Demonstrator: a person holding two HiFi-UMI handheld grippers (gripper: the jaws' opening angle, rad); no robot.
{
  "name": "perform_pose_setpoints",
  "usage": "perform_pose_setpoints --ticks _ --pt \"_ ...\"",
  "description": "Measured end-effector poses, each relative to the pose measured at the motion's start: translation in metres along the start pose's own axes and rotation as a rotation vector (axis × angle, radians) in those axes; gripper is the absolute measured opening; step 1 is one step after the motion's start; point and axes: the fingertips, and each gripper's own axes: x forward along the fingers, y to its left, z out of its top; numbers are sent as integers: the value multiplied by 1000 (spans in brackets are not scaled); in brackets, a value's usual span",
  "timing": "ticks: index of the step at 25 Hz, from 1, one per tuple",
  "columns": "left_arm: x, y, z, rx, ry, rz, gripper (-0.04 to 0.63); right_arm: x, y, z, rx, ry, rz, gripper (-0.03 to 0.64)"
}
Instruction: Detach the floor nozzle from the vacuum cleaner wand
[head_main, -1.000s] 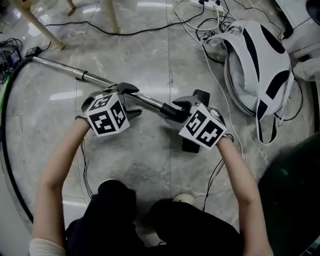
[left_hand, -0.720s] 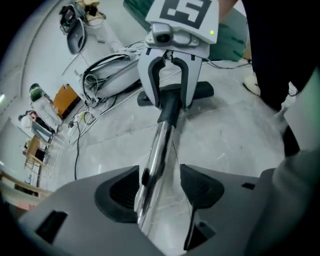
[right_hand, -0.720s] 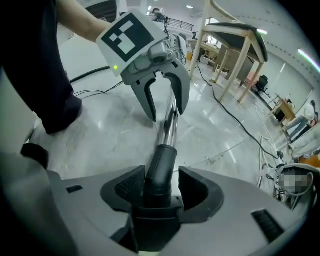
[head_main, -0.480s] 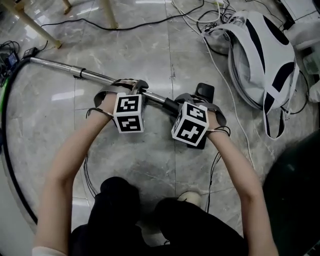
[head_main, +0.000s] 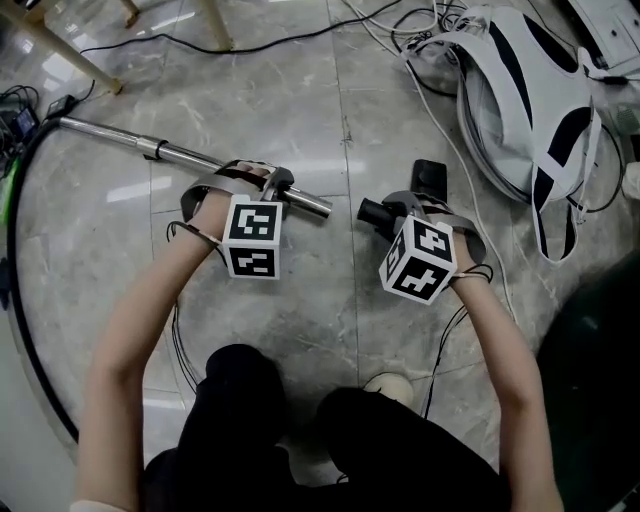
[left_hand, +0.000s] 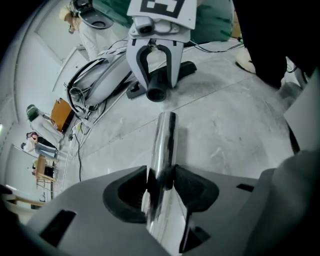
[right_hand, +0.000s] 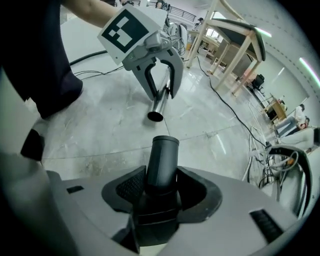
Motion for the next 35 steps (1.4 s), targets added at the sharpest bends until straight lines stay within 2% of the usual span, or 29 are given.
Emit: perform_pose_setpoints --ticks 3,7,12,14,16,18,20,21,22,23,24,25,28,32,35 --pt "-7 -6 3 -14 -16 -6 172 -5 2 -19 62 -2 12 201" --pt "-5 -20 4 -46 -15 -65 175 -1 10 -21 37 -9 16 201" --pt "-28 -31 13 -244 -148 -166 195 -18 12 2 148 -173 55 204" --pt "-46 -26 19 -355 -247 -181 196 -33 5 8 214 -248 44 207" --pt "-70 -7 28 -526 -408 -147 196 -61 -12 20 361 -423 -4 207" --pt "-99 17 34 -713 -600 -73 195 -100 -34 31 557 -690 -49 207" --pt "-125 36 35 -863 -776 11 195 -132 -47 34 735 -927 -49 206" --pt "-134 42 32 -922 -840 54 191 -142 -50 32 801 -1003 -47 204" --pt "-140 48 29 -969 -880 101 161 -149 -53 27 845 -1048 -59 173" --pt "-143 51 25 -1003 -900 148 92 -153 -55 22 867 -1066 -86 80" --pt "-145 54 21 -1022 -908 187 28 -156 -56 17 868 -1067 -117 27" --pt "-147 56 19 -1029 -910 211 11 -158 -56 14 854 -1059 -140 18" --pt "-148 60 18 -1040 -916 230 11 -161 -49 16 804 -1049 -139 15" --pt "-138 59 19 -1067 -921 245 11 -149 -41 26 859 -1084 -94 15" --pt "-128 50 24 -1091 -934 220 11 -133 -38 36 851 -1052 -103 15"
